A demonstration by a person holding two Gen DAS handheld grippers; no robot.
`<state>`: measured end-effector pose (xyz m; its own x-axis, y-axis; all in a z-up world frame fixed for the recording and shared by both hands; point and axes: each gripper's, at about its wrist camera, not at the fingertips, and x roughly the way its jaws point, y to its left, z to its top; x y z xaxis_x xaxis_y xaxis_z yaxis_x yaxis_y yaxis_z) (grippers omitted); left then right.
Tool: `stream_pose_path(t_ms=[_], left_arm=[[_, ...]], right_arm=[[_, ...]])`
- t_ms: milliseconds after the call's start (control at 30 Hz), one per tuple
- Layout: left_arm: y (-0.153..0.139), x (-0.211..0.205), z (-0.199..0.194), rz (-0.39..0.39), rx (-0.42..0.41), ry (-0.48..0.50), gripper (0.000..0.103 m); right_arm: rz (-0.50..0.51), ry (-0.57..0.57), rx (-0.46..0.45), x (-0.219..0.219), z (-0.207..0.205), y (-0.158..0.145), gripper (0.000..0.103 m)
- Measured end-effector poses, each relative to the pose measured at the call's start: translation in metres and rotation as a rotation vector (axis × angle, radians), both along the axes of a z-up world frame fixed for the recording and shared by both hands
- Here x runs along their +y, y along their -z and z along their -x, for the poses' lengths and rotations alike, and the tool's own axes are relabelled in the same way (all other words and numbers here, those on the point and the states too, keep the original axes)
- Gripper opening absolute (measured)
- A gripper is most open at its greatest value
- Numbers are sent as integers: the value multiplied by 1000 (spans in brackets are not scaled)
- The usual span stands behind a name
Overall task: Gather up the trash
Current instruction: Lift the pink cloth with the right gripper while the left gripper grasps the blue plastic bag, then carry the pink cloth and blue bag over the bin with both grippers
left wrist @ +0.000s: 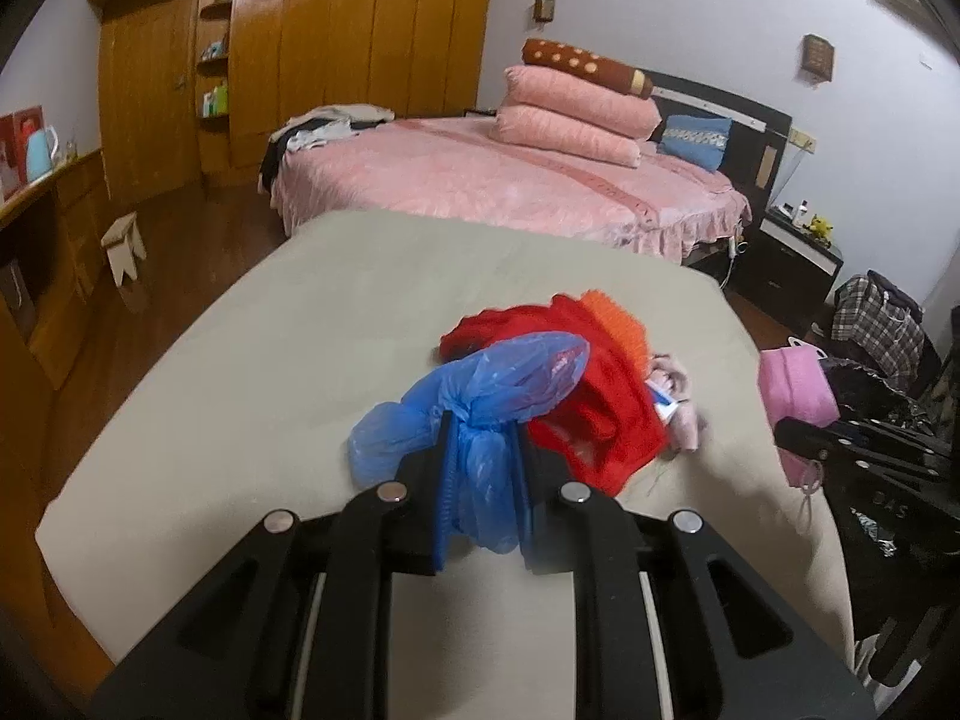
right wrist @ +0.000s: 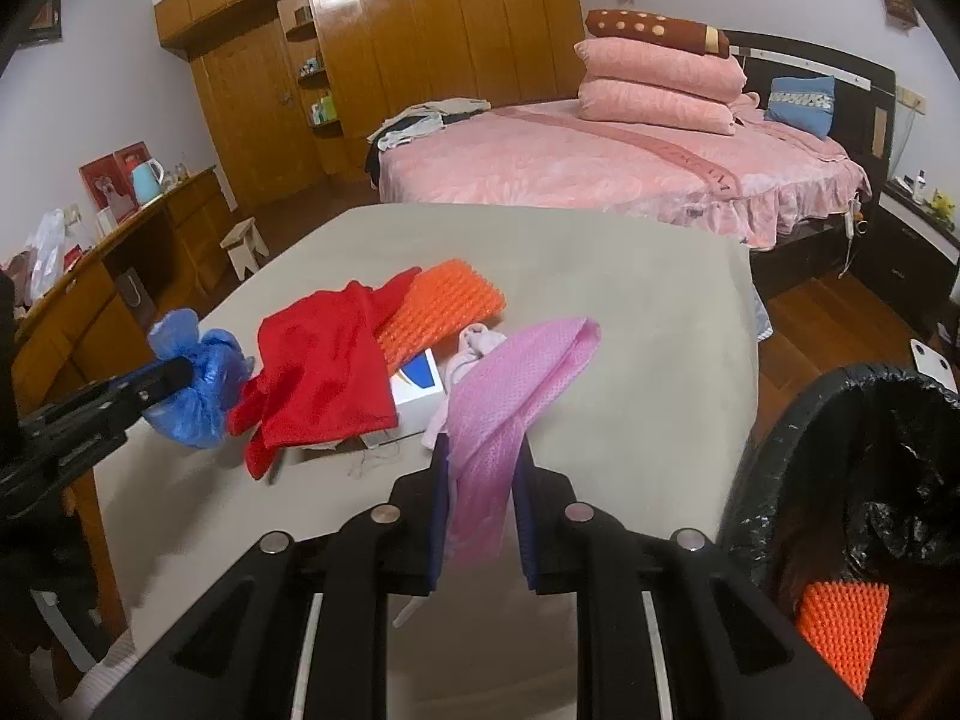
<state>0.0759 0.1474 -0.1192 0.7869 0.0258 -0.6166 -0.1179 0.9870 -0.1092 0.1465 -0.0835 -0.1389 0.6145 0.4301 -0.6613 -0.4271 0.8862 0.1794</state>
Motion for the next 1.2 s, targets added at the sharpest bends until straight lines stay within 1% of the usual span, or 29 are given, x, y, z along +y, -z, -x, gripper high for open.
stream_pose_path(t_ms=[300,533,867,1200], left_arm=[[-13,-19,2,-1,-26,33,16],[-22,-27,2,2,-44,47,16],[-31,-46,6,-1,-67,97,16],[-43,-76,1,3,-97,167,16]], right_arm=[[-7,5,-19,-7,4,-8,19],[-16,-7,-53,-10,10,-21,19],[-26,-14,-104,-20,22,-38,19],[-31,38,-147,-48,32,-55,19]])
